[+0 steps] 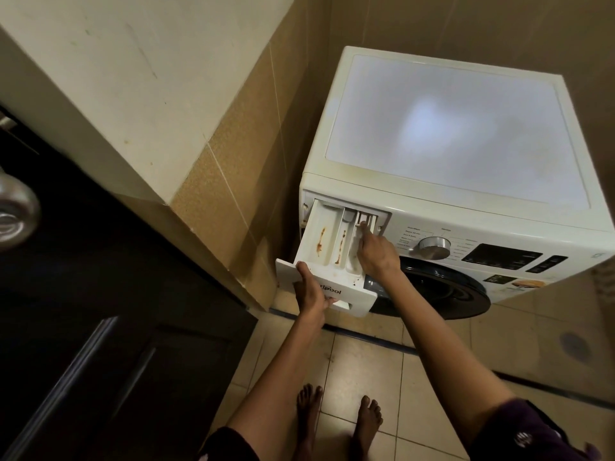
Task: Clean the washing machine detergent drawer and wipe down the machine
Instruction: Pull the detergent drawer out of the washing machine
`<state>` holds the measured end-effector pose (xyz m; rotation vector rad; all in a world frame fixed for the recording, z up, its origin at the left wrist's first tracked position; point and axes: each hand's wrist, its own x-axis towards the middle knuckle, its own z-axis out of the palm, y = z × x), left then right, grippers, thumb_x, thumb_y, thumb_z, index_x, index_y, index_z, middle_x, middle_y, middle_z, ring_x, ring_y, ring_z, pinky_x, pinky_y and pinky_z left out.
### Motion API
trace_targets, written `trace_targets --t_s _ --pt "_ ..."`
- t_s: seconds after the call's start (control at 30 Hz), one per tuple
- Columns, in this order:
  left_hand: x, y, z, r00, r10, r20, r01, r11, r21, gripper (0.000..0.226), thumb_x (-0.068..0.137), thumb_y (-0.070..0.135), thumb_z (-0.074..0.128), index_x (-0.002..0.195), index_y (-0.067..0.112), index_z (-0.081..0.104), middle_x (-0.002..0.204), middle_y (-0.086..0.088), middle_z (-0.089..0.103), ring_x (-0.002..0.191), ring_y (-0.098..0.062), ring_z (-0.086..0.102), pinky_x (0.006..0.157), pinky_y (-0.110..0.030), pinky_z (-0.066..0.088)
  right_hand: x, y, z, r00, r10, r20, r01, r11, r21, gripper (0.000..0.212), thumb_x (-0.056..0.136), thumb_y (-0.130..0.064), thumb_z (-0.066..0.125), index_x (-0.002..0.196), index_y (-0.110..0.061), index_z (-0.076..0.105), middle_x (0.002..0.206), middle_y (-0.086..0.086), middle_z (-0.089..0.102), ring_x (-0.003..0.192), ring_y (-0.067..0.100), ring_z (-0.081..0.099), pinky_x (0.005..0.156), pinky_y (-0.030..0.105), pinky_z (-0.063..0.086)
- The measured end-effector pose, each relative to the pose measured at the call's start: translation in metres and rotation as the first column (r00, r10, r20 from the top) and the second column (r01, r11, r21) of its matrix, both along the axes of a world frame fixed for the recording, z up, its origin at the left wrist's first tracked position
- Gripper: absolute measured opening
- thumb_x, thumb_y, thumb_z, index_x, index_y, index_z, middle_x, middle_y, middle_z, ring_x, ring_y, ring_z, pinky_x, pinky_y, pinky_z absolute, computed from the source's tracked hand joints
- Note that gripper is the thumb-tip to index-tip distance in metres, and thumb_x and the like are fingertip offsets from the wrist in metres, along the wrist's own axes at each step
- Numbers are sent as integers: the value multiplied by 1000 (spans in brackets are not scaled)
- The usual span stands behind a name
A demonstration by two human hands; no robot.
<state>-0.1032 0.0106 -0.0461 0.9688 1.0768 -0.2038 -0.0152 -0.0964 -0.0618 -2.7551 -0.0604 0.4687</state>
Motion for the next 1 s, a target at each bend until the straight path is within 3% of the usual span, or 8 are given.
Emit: trace_targets --t_s 0.1,0.27,0.4,0.5,0.6,0.7,0.8,1.0 --pt "-10 6 -1 1000 6 -27 -6 1000 8 55 96 50 31 137 14 33 114 -13 49 112 -35 52 86 -49 50 -18 3 4 1000 -6 -1 6 1000 4 50 100 -16 23 149 -13 14 86 18 62 71 28 52 60 36 39" --pt "-25 22 9 999 -36 -41 37 999 35 52 97 46 30 137 12 34 124 -18 50 112 -37 51 89 -52 47 -44 11 12 1000 -27 6 27 997 66 50 100 -15 24 149 -12 16 83 16 63 65 24 47 58 32 34" --pt "-35 39 25 994 -94 -55 99 990 97 55 96 48 30 137 12 34 116 -16 49 117 -39 49 81 -50 49 -62 19 20 998 -64 23 59 982 177 48 101 -22 24 147 -10 22 69 4 55 59 19 48 53 30 36" --pt "-46 55 33 990 -133 -55 140 981 136 57 96 50 28 139 13 33 114 -14 48 118 -39 48 76 -48 48 -76 26 25 995 -99 13 92 961 262 44 102 -27 23 142 -11 31 78 8 65 69 24 62 65 37 51" --pt "-60 70 41 983 -178 -49 184 964 191 56 97 49 26 139 13 34 115 -15 49 114 -39 49 73 -47 50 -90 31 35 992 -110 68 91 967 237 44 101 -32 21 138 -13 36 88 8 66 79 24 64 70 35 51" --pt "-70 83 52 969 -245 -17 241 939 244 54 97 48 21 135 14 41 121 -18 53 104 -32 52 63 -39 52 -91 31 50 956 -168 242 127 977 174 44 99 -33 31 140 -17 35 113 12 54 99 26 54 78 37 48" --pt "-67 90 65 947 -319 28 302 917 260 58 97 51 17 134 15 44 121 -20 56 96 -28 56 60 -37 53 -74 22 68 868 -234 438 135 960 246 46 94 -31 47 137 -14 40 126 20 43 109 31 48 86 42 49" --pt "-28 93 95 856 -510 87 458 824 333 63 95 55 10 132 18 46 121 -16 57 100 -28 57 70 -40 52 -24 -22 109 898 -223 380 115 952 285 44 98 -21 39 140 -7 37 136 19 41 125 33 39 103 40 35"
